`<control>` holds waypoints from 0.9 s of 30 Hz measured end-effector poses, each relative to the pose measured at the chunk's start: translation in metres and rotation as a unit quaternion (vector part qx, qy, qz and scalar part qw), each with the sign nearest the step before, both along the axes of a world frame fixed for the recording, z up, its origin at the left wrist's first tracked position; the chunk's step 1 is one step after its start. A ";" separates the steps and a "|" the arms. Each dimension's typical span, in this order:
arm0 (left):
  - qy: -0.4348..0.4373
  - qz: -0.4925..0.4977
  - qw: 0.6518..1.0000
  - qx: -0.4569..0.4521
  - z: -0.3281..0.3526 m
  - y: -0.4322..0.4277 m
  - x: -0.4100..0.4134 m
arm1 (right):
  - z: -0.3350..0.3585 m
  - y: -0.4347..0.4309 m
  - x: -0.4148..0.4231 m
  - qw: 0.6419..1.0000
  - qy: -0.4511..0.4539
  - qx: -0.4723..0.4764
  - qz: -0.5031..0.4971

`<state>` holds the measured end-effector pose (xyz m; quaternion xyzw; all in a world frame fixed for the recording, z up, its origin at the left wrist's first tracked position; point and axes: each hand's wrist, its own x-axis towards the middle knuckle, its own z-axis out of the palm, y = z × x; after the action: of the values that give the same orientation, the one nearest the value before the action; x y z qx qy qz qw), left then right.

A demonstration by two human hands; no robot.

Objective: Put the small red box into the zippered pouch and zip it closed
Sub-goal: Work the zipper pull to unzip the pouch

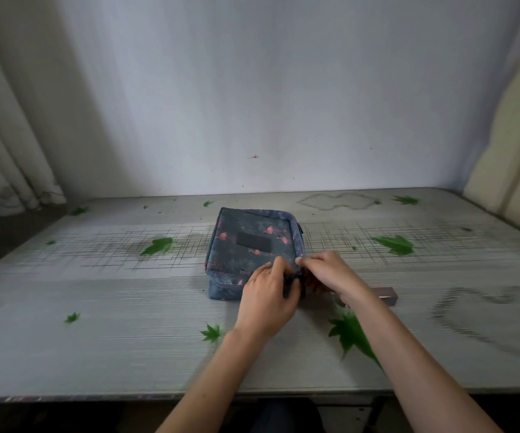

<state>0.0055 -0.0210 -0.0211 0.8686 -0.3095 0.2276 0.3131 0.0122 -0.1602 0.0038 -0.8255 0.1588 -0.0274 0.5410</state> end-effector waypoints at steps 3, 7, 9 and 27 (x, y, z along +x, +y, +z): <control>0.002 0.005 1.000 -0.006 0.001 -0.001 -0.001 | 0.002 0.002 -0.001 1.000 0.001 -0.016 0.008; -0.007 0.034 0.999 -0.004 0.004 -0.001 -0.002 | 0.002 0.003 -0.002 1.000 -0.004 -0.025 0.002; -0.002 0.048 0.999 -0.007 0.006 0.001 -0.003 | 0.003 0.003 -0.003 1.000 -0.009 -0.026 0.004; -0.022 0.074 0.997 -0.022 0.006 0.058 0.004 | 0.007 -0.001 -0.005 1.000 -0.003 -0.029 0.010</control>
<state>0.0098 0.0372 -0.0147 0.8768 -0.2463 0.2760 0.3071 0.0068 -0.1607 0.0113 -0.8422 0.1477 -0.0287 0.5177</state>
